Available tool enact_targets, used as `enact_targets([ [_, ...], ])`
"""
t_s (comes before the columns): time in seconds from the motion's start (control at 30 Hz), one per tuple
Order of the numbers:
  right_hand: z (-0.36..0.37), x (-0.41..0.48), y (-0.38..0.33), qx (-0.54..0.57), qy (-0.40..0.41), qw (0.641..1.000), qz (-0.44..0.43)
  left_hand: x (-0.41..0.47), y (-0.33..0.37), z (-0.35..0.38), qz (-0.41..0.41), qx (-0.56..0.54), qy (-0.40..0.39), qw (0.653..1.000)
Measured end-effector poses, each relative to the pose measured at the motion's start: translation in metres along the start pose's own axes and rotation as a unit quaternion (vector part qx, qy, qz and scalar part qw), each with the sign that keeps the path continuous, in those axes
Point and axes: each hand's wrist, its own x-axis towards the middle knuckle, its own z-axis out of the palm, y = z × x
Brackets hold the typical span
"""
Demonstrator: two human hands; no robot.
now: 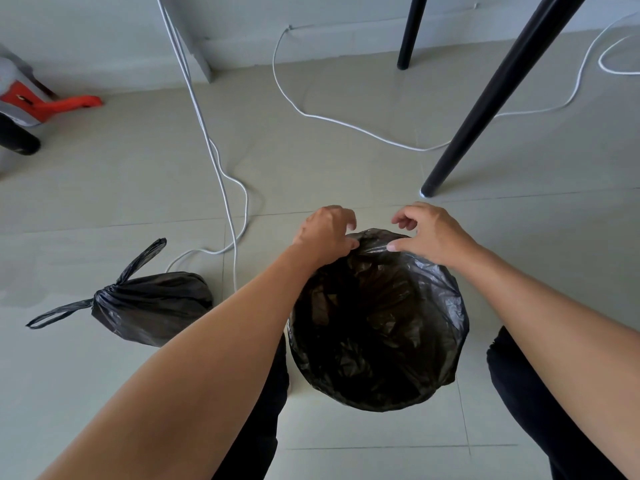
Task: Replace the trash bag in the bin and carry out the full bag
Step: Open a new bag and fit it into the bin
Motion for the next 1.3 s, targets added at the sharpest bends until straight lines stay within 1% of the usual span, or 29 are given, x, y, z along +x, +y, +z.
enact_targets([
  [0.1, 0.005, 0.003, -0.002, -0.004, 0.0, 1.0, -0.012, 0.003, 0.01, 0.006, 0.006, -0.017, 0.015, 1.0],
  [0.23, 0.008, 0.008, -0.001, -0.004, -0.004, 1.0, -0.012, 0.006, 0.013, 0.012, -0.009, -0.025, 0.017, 0.999],
  [0.37, 0.007, 0.011, 0.001, 0.027, -0.002, 1.0, -0.006, 0.007, 0.012, 0.012, -0.029, -0.051, 0.021, 0.998],
  [0.5, 0.005, 0.013, -0.002, 0.007, -0.018, 1.0, -0.016, 0.004, 0.011, 0.011, -0.024, -0.069, 0.035, 0.997],
  [0.63, 0.009, 0.018, -0.004, -0.032, -0.047, 0.998, -0.002, 0.003, 0.011, 0.012, 0.007, -0.042, 0.038, 0.998],
  [0.73, 0.011, 0.016, -0.005, -0.071, -0.07, 0.995, -0.011, 0.002, 0.009, 0.013, 0.039, -0.013, 0.029, 0.999],
  [0.8, 0.013, 0.016, -0.004, -0.095, -0.07, 0.993, -0.013, 0.0, 0.007, 0.014, 0.064, 0.014, 0.016, 0.998],
  [0.87, 0.014, 0.016, -0.004, -0.106, -0.069, 0.992, -0.007, -0.001, 0.006, 0.015, 0.071, 0.046, 0.002, 0.996],
  [0.97, 0.015, 0.014, -0.004, -0.114, -0.072, 0.991, -0.002, -0.001, 0.006, 0.016, 0.05, 0.06, 0.0, 0.997],
  [1.3, 0.015, 0.015, -0.012, -0.096, -0.059, 0.994, -0.011, -0.004, 0.006, 0.01, -0.015, 0.045, 0.005, 0.999],
])
